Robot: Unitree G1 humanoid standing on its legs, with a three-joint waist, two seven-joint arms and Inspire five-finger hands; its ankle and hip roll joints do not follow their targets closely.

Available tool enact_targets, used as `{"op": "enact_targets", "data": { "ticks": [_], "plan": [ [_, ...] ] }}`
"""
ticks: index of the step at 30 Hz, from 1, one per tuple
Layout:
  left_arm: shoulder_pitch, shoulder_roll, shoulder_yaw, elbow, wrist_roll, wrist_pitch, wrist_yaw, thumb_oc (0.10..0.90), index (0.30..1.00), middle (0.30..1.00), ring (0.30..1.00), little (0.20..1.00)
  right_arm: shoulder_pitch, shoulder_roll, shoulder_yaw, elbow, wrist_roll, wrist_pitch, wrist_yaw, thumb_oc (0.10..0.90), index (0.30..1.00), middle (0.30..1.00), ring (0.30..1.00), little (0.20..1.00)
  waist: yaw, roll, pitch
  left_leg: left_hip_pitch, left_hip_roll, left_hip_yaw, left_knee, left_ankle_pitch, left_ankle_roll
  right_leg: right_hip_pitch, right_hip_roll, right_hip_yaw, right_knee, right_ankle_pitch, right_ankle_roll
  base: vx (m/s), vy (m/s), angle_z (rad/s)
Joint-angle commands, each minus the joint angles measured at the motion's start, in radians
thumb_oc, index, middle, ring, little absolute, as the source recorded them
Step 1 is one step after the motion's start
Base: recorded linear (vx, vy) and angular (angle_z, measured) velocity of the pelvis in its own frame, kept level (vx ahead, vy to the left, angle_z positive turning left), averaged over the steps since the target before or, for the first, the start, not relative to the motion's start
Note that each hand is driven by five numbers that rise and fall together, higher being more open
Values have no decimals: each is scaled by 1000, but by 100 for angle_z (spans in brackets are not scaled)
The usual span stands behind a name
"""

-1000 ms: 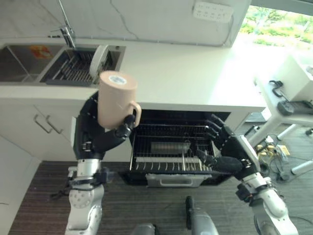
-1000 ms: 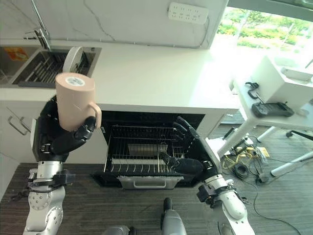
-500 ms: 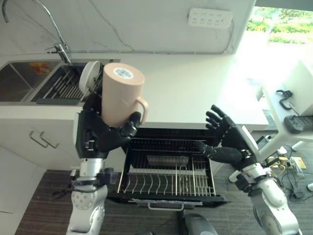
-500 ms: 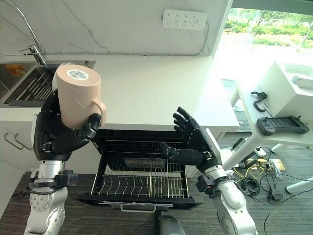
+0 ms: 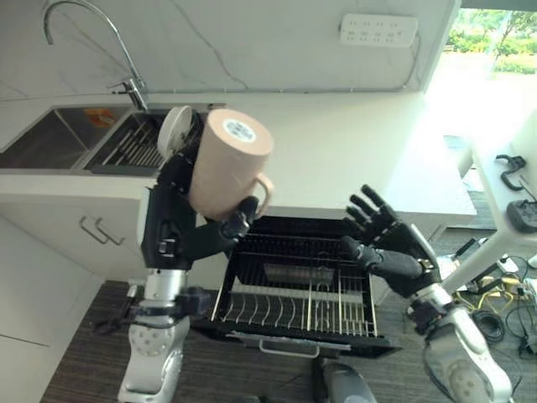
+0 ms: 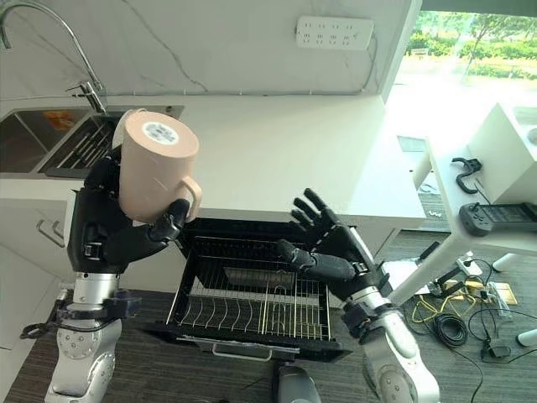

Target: Place the dishes in the dishwasher.

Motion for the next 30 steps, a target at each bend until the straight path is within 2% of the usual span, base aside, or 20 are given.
{"op": "enact_targets", "data": {
  "ticks": [1,3,4,5,11,17,24,30],
  "plan": [
    [-70,59,10,-56,36,-123,8,400,300,300,300,300,-83,7,-32,-112,99,-55,86,800,900,900,900,900,-3,-10,-71,-19,-12,12,5,-78,21,129,-14,-2,-28,-139,82,0,0,0],
    [-70,59,10,-56,36,-123,8,400,300,300,300,300,-83,7,-32,-112,99,-55,86,800,900,900,900,900,-3,-10,-71,-19,-12,12,5,-78,21,129,-14,-2,-28,-139,82,18,60,-3],
    [-109,73,-34,-10,90,-119,10,400,300,300,300,300,-119,46,0,-101,284,34,125,800,900,900,900,900,-5,-10,-79,-8,-14,29,5,-98,35,139,-21,-11,-28,-139,91,10,146,0],
    [-131,76,-59,12,117,-121,17,400,300,300,300,300,-143,56,8,-91,336,52,127,800,900,900,900,900,0,-14,-78,-15,-18,33,5,-95,42,132,-28,-13,-28,-131,94,3,160,5],
    [-163,96,-133,44,216,-114,42,400,300,300,300,300,-175,80,54,-99,387,59,118,800,900,900,900,900,6,-17,-79,-11,-18,52,5,-100,58,138,-32,-6,-28,-128,101,-18,30,-2],
    [-195,100,-188,63,274,-121,62,400,300,300,300,300,-205,97,87,-87,384,29,85,800,900,900,900,900,8,-18,-78,-1,-21,60,5,-106,66,146,-27,8,-28,-131,102,-7,9,-10],
    [-211,106,-222,56,322,-112,77,400,300,300,300,300,-215,80,94,-87,243,-44,25,800,900,900,900,900,3,-15,-79,4,-17,70,5,-105,68,155,-21,23,-28,-136,99,0,0,-1],
    [-230,114,-251,65,402,-91,119,400,300,300,300,300,-228,65,101,-96,203,-45,9,800,900,900,900,900,-1,-14,-79,5,-16,73,5,-106,67,159,-15,33,-28,-141,98,-3,-14,-6]
  ]
}}
